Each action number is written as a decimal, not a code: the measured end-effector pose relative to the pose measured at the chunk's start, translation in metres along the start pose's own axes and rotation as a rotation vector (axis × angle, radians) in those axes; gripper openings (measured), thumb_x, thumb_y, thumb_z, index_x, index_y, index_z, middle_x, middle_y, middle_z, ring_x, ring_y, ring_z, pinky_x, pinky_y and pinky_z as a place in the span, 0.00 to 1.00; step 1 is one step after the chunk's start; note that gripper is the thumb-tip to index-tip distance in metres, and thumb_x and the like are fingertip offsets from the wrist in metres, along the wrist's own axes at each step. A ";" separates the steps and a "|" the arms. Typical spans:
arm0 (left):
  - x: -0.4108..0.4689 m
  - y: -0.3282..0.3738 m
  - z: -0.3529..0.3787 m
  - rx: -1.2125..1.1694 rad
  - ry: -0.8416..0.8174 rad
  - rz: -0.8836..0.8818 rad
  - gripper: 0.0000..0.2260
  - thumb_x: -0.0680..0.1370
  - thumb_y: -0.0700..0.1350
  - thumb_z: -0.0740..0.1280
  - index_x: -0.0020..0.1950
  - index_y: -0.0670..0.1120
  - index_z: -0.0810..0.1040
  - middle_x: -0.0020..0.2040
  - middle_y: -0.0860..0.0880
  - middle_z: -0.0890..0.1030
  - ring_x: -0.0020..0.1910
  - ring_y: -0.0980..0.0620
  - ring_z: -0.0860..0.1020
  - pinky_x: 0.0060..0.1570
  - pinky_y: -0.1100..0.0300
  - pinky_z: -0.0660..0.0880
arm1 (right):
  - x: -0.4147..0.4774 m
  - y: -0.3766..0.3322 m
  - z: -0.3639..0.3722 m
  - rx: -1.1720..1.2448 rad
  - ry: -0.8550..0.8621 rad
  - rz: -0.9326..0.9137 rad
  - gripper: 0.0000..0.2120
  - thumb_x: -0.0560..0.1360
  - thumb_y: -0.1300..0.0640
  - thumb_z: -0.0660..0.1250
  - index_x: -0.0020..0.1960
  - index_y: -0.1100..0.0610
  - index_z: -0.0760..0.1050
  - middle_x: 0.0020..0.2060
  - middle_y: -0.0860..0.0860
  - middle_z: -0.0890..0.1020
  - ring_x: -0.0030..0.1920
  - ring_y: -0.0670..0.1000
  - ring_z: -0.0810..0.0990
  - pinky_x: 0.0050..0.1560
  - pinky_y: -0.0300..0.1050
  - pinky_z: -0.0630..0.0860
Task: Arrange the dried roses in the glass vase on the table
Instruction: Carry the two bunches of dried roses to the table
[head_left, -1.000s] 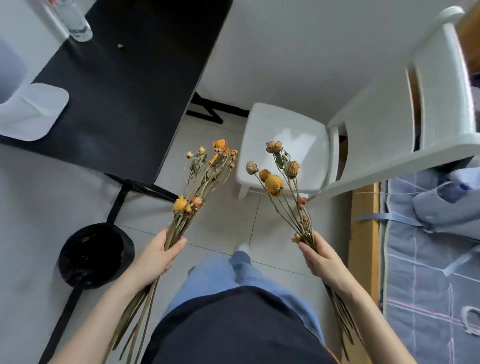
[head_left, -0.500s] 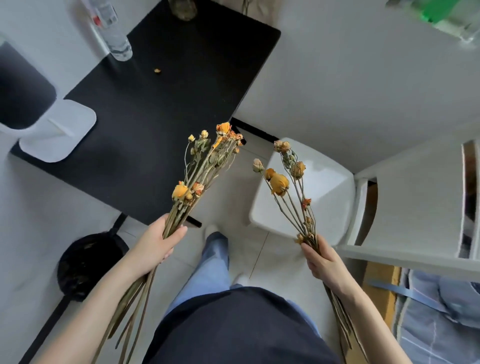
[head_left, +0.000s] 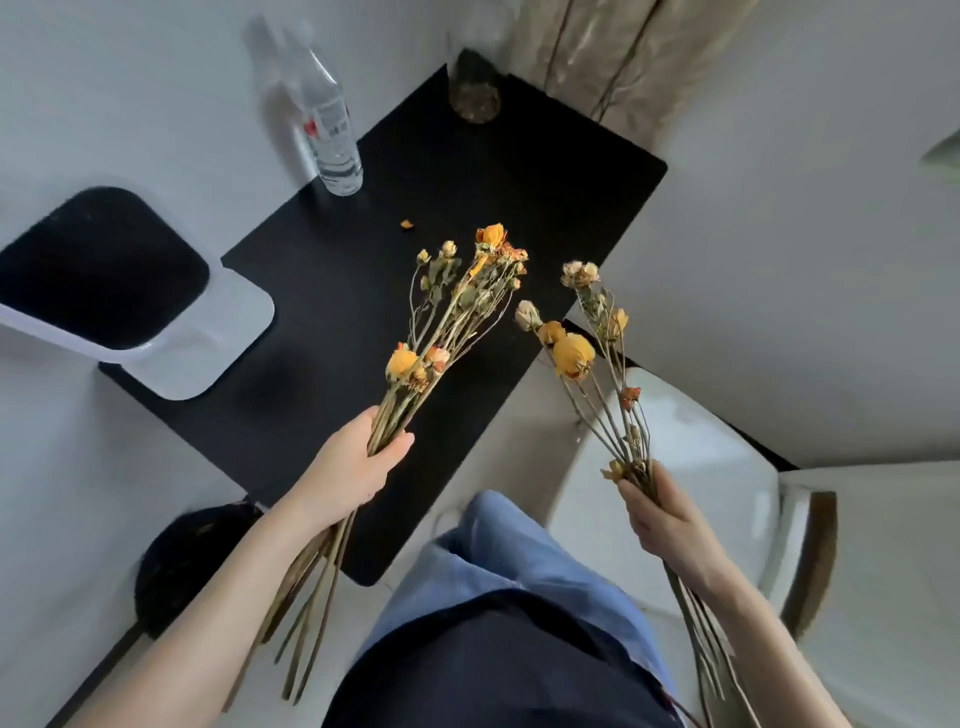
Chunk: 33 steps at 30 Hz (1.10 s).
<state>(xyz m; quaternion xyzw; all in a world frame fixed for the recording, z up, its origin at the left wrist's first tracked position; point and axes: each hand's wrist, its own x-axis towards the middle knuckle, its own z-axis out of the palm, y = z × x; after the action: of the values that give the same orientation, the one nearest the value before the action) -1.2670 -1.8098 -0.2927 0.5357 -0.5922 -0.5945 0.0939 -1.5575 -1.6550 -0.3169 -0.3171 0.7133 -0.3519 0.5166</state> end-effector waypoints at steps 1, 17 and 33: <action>0.005 0.002 -0.002 -0.009 0.012 -0.005 0.07 0.78 0.48 0.62 0.41 0.53 0.68 0.26 0.53 0.69 0.20 0.58 0.67 0.22 0.66 0.64 | 0.009 -0.010 0.001 -0.019 -0.019 -0.019 0.08 0.80 0.58 0.58 0.48 0.48 0.73 0.25 0.40 0.67 0.25 0.41 0.61 0.23 0.31 0.60; 0.107 0.050 -0.022 -0.203 0.246 -0.074 0.06 0.78 0.47 0.62 0.51 0.46 0.70 0.30 0.51 0.70 0.21 0.58 0.67 0.22 0.66 0.64 | 0.181 -0.132 -0.017 -0.243 -0.237 -0.133 0.02 0.80 0.58 0.58 0.50 0.53 0.69 0.31 0.48 0.69 0.28 0.43 0.67 0.26 0.34 0.66; 0.276 0.181 0.033 -0.566 0.676 -0.040 0.10 0.81 0.51 0.56 0.46 0.46 0.71 0.29 0.51 0.67 0.21 0.59 0.64 0.19 0.66 0.63 | 0.378 -0.239 -0.092 -0.285 -0.557 -0.213 0.06 0.80 0.56 0.57 0.57 0.54 0.68 0.28 0.46 0.66 0.25 0.42 0.63 0.22 0.34 0.62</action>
<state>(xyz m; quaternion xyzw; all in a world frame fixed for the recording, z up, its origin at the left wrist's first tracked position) -1.4990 -2.0462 -0.3015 0.6646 -0.3317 -0.5263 0.4139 -1.7252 -2.0787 -0.2922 -0.5432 0.5494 -0.2004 0.6025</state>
